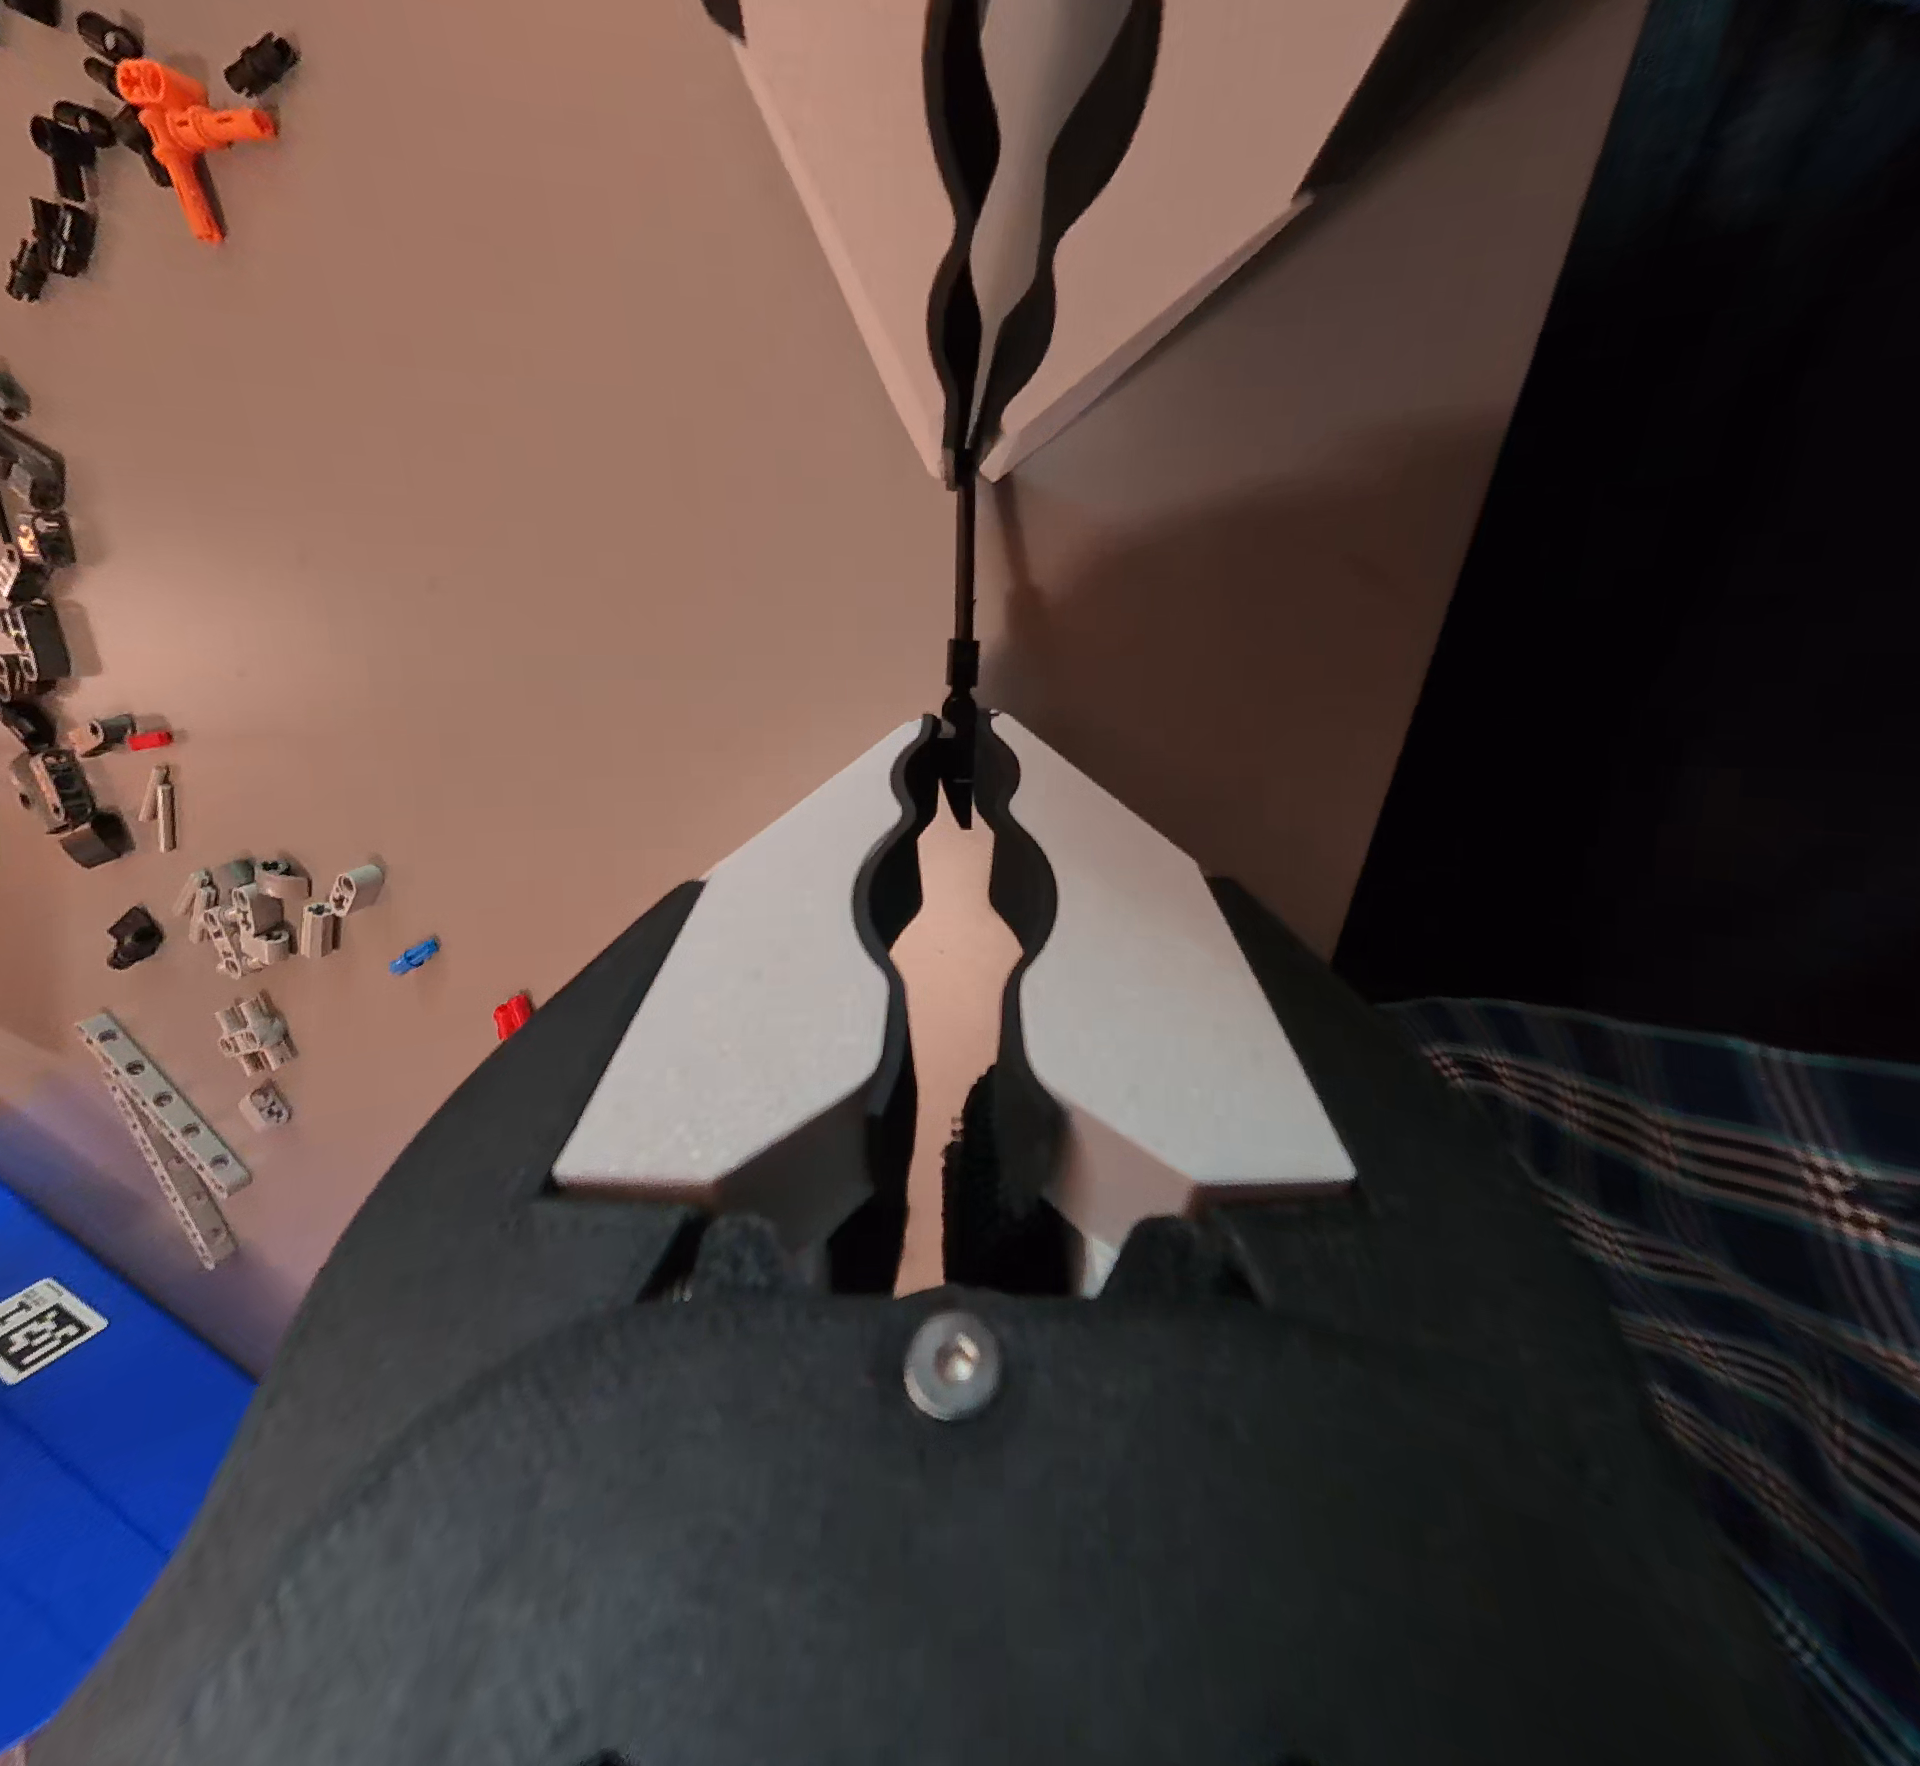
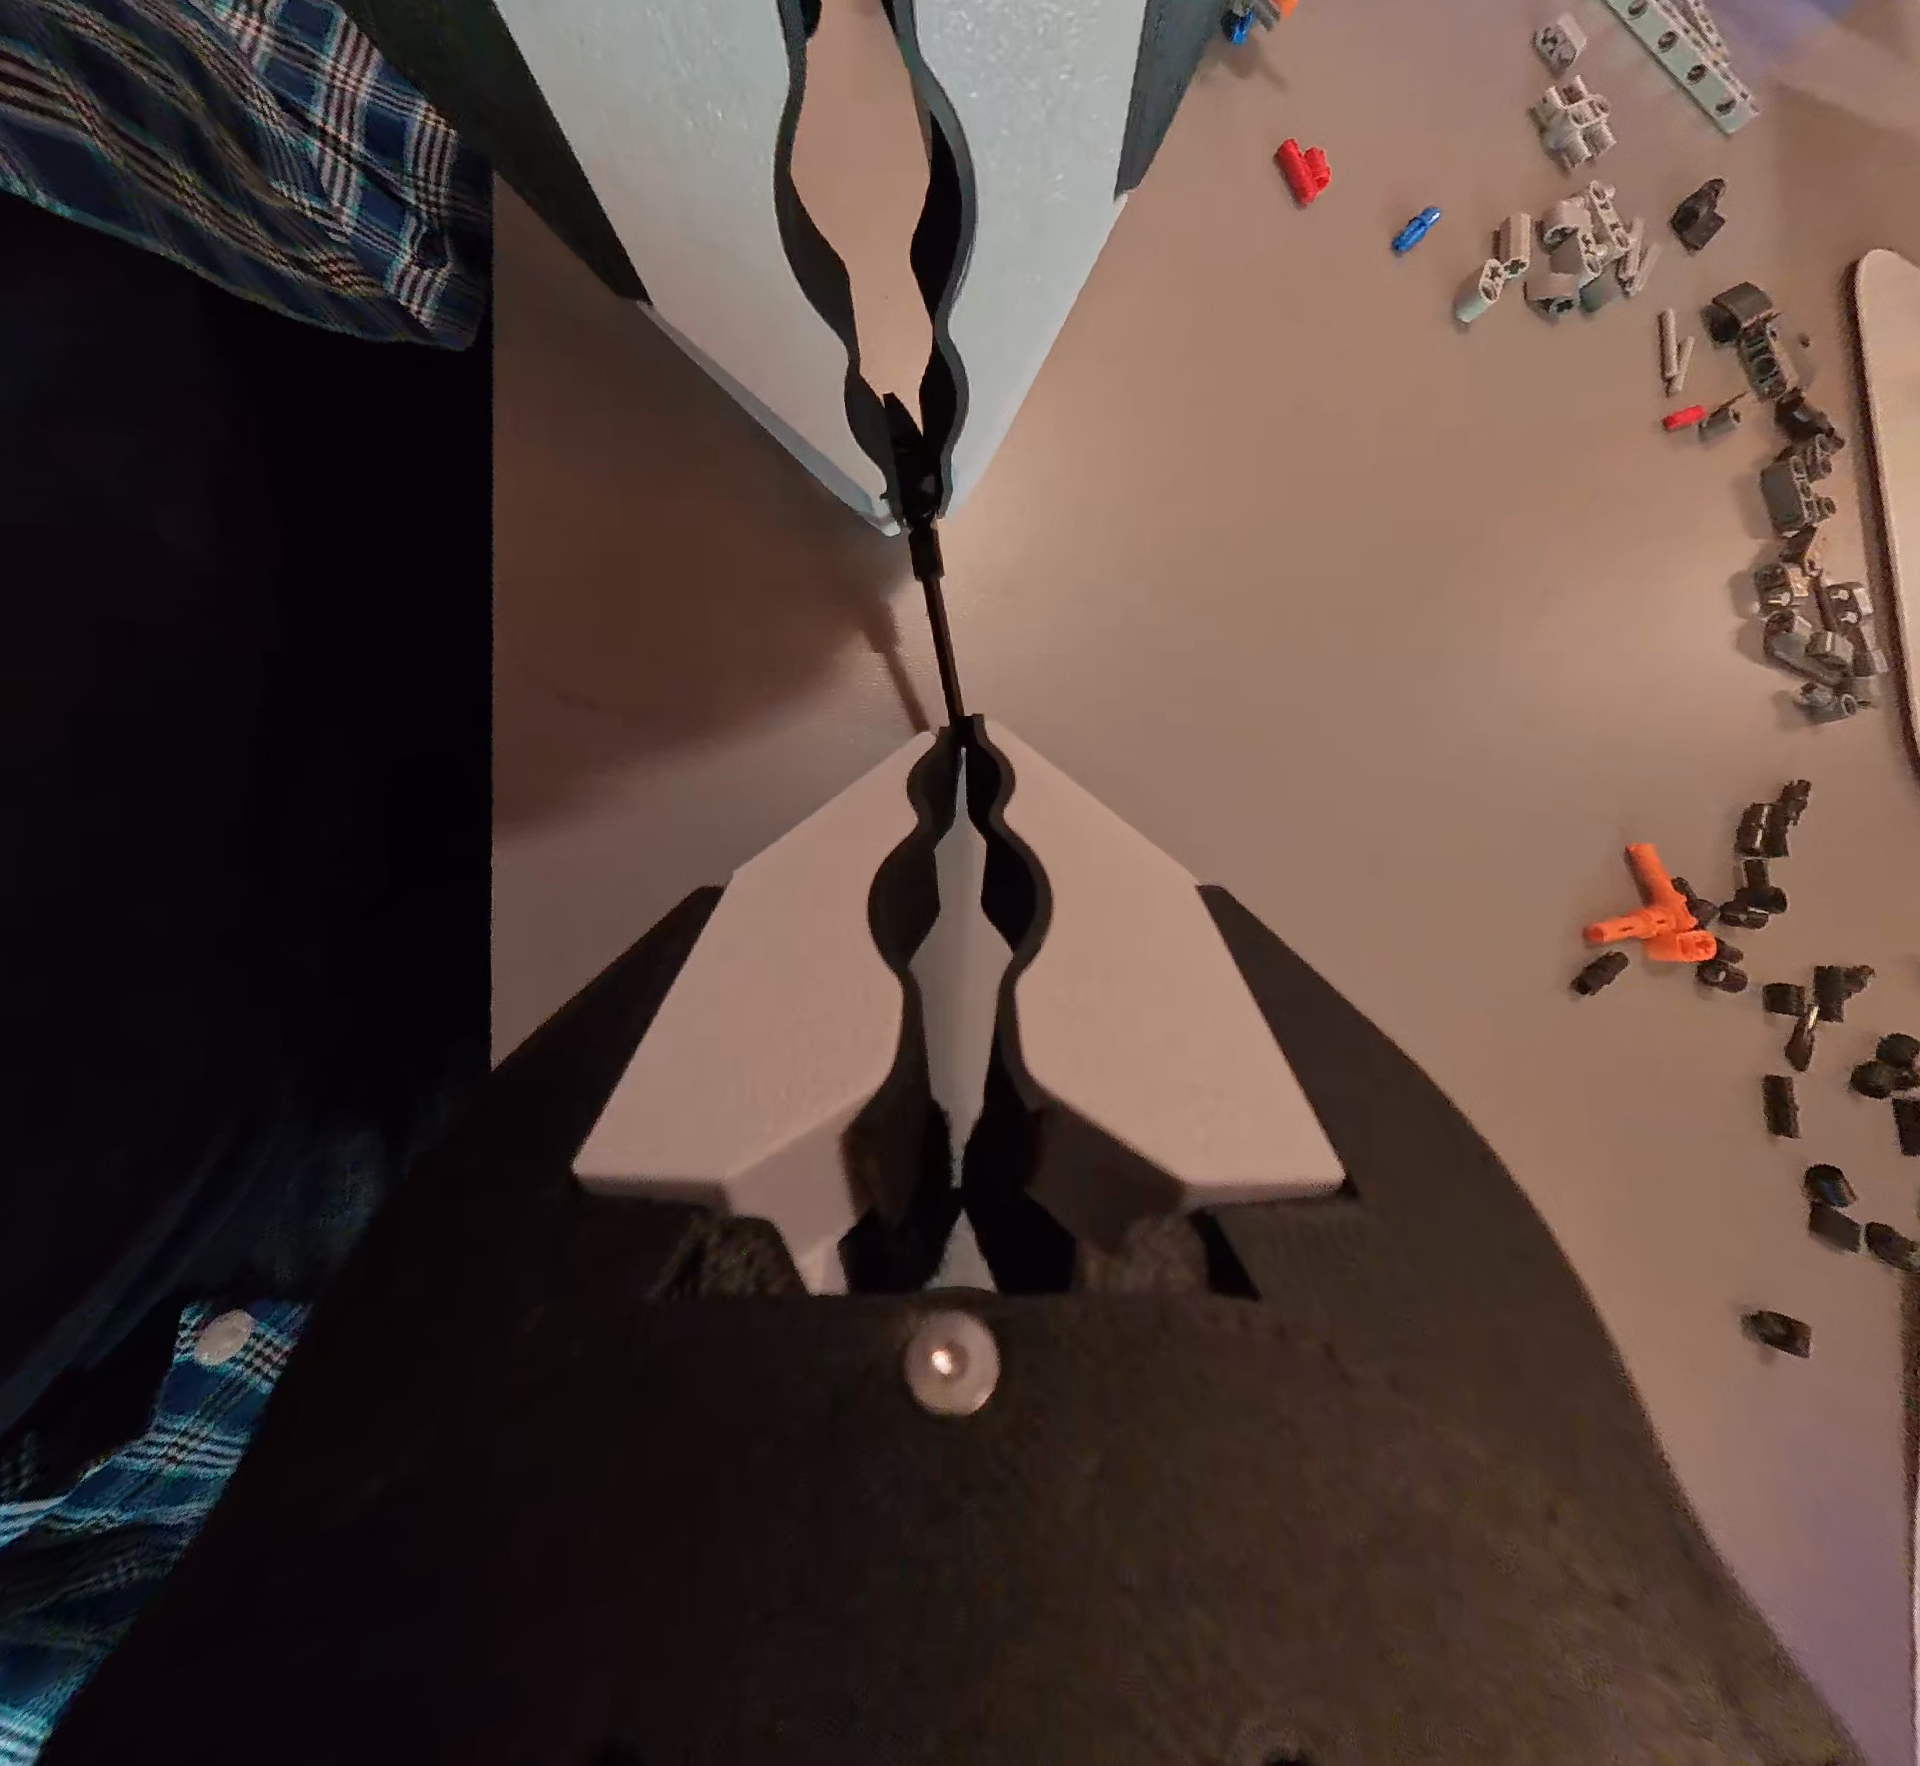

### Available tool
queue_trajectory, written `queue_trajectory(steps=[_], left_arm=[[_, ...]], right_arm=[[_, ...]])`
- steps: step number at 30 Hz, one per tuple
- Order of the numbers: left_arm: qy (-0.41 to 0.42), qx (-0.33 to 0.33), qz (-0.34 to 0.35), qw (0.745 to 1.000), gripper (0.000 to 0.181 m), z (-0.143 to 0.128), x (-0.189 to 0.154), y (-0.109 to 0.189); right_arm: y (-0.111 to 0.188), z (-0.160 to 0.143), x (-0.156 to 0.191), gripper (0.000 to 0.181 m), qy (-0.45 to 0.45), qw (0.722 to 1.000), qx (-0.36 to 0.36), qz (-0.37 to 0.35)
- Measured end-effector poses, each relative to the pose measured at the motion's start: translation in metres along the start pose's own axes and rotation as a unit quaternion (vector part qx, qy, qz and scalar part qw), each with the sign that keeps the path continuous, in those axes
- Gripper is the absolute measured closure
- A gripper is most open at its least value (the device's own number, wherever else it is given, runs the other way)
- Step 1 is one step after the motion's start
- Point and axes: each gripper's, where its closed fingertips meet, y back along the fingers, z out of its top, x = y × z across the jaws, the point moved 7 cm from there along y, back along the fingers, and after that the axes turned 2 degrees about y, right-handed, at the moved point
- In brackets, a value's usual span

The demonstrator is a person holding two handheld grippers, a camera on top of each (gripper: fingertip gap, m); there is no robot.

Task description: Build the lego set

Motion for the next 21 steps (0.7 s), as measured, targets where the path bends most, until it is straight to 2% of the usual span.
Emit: queue_trajectory(steps=[21], left_arm=[[-0.024, 0.010, 0.034, 0.999, 0.176, 0.0017, -0.0019, -0.0011]], right_arm=[[0.0031, 0.0009, -0.0004, 0.181, -0.079, 0.996, 0.004, 0.029]])
